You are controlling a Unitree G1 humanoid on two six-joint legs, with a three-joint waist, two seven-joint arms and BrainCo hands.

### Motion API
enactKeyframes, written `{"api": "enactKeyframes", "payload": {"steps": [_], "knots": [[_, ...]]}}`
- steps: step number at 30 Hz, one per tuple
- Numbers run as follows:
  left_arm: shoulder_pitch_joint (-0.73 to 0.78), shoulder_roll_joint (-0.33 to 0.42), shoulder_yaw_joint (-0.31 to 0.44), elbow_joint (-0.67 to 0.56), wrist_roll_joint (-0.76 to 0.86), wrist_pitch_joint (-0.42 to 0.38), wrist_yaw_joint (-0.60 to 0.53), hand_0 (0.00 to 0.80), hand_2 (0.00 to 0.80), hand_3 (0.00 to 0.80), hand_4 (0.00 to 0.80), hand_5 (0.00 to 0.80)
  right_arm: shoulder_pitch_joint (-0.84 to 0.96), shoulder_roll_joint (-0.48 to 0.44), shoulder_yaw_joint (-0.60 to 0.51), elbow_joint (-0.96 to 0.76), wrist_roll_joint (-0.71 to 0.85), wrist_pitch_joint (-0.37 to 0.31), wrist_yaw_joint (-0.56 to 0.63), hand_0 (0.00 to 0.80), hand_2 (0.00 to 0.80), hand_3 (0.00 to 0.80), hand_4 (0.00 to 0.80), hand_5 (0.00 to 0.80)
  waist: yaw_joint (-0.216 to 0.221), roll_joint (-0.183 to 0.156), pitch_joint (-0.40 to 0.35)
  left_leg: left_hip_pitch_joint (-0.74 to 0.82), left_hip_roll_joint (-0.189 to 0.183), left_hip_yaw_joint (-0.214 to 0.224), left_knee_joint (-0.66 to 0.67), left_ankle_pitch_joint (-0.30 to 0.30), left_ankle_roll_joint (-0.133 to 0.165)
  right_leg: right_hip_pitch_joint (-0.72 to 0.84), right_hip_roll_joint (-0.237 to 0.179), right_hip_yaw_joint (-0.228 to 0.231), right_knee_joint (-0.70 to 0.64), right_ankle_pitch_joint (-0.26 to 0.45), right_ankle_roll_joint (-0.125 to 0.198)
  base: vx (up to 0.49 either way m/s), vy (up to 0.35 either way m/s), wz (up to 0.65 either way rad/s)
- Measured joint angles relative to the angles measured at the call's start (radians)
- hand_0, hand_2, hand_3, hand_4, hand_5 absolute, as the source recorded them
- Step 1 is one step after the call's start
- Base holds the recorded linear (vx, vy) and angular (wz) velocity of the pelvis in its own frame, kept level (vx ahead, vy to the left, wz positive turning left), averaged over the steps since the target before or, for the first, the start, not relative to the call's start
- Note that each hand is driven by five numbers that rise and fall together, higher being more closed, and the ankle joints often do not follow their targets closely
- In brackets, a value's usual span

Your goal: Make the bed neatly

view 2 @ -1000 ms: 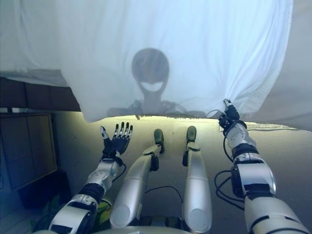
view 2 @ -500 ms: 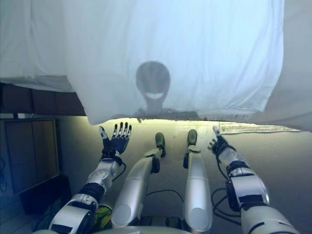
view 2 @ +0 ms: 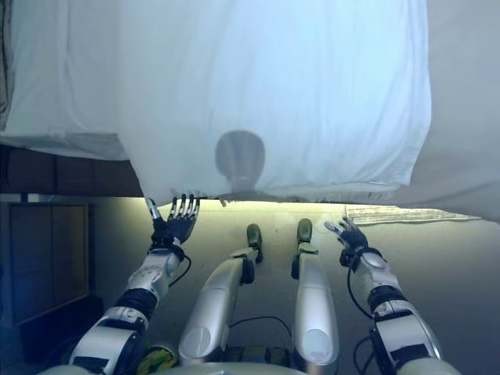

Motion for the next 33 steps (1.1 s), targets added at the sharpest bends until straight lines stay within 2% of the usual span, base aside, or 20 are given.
{"api": "enactKeyframes", "payload": {"steps": [4, 10, 13, 16, 21, 24, 28, 33], "knots": [[0.008, 0.002, 0.031, 0.026, 0.052, 0.014, 0.020, 0.000, 0.000, 0.000, 0.000, 0.000, -0.063, -0.001, -0.003, 0.060, 0.002, -0.037, 0.027, 0.000, 0.000, 0.000, 0.000, 0.000, 0.004, -0.028, -0.001, 0.002, 0.002, -0.016, 0.005, 0.000, -0.007, 0.016, 0.003, -0.008, -0.011, 0.006, -0.001, 0.024, -0.114, 0.11], [0.033, 0.042, 0.033, 0.166, 0.358, 0.020, 0.083, 0.000, 0.000, 0.000, 0.000, 0.000, -0.053, 0.004, -0.004, 0.038, 0.009, -0.036, 0.030, 0.000, 0.000, 0.000, 0.000, 0.000, 0.006, -0.042, -0.008, 0.145, 0.006, -0.027, -0.068, -0.001, -0.009, 0.177, 0.005, -0.035, -0.109, 0.014, -0.003, 0.110, -0.086, 0.03], [0.101, 0.092, 0.059, 0.221, 0.505, 0.021, 0.090, 0.000, 0.000, 0.000, 0.000, 0.000, 0.041, 0.015, -0.019, -0.046, 0.013, -0.042, 0.057, 0.000, 0.000, 0.000, 0.000, 0.000, 0.005, -0.078, -0.055, 0.235, 0.009, -0.020, -0.136, 0.001, -0.013, 0.262, -0.002, -0.067, -0.175, 0.021, -0.004, 0.200, -0.055, -0.10], [0.181, 0.116, 0.057, 0.299, 0.754, 0.020, 0.093, 0.000, 0.000, 0.000, 0.000, 0.000, 0.175, 0.025, -0.062, -0.059, 0.018, -0.051, 0.073, 0.000, 0.000, 0.000, 0.000, 0.000, 0.004, -0.102, -0.157, 0.334, 0.010, -0.019, -0.224, 0.011, -0.022, 0.358, 0.007, -0.082, -0.252, 0.031, -0.003, 0.266, -0.023, 0.00], [0.291, 0.120, -0.016, 0.391, 1.197, -0.002, 0.099, 0.000, 0.000, 0.000, 0.000, 0.000, 0.323, 0.045, -0.080, -0.027, 0.006, -0.051, 0.089, 0.000, 0.000, 0.000, 0.000, 0.000, 0.002, -0.095, -0.306, 0.509, 0.009, -0.014, -0.355, 0.018, -0.027, 0.534, 0.026, -0.082, -0.391, 0.040, 0.004, 0.257, 0.014, -0.05], [0.322, 0.121, -0.034, 0.411, 1.370, -0.017, 0.117, 0.000, 0.000, 0.000, 0.000, 0.000, 0.366, 0.061, -0.078, 0.033, -0.026, -0.049, 0.088, 0.000, 0.000, 0.000, 0.000, 0.000, 0.003, -0.089, -0.372, 0.589, 0.009, -0.015, -0.399, 0.018, -0.030, 0.620, 0.035, -0.082, -0.451, 0.042, 0.006, 0.119, 0.009, -0.02], [0.331, 0.123, -0.079, 0.416, 1.529, -0.023, 0.153, 0.000, 0.000, 0.000, 0.000, 0.000, 0.382, 0.068, -0.077, 0.098, -0.047, -0.025, 0.086, 0.000, 0.000, 0.000, 0.000, 0.000, 0.003, -0.074, -0.428, 0.635, 0.011, -0.018, -0.430, 0.018, -0.035, 0.661, 0.041, -0.081, -0.472, 0.042, 0.008, 0.026, 0.007, 0.00], [0.334, 0.120, -0.089, 0.449, 1.549, -0.021, 0.166, 0.000, 0.000, 0.000, 0.000, 0.000, 0.412, 0.116, -0.077, 0.197, -0.100, -0.014, 0.064, 0.000, 0.000, 0.000, 0.000, 0.000, 0.003, -0.070, -0.464, 0.643, 0.013, -0.028, -0.432, 0.016, -0.039, 0.670, 0.045, -0.081, -0.475, 0.042, 0.008, 0.000, 0.000, 0.00]]}}
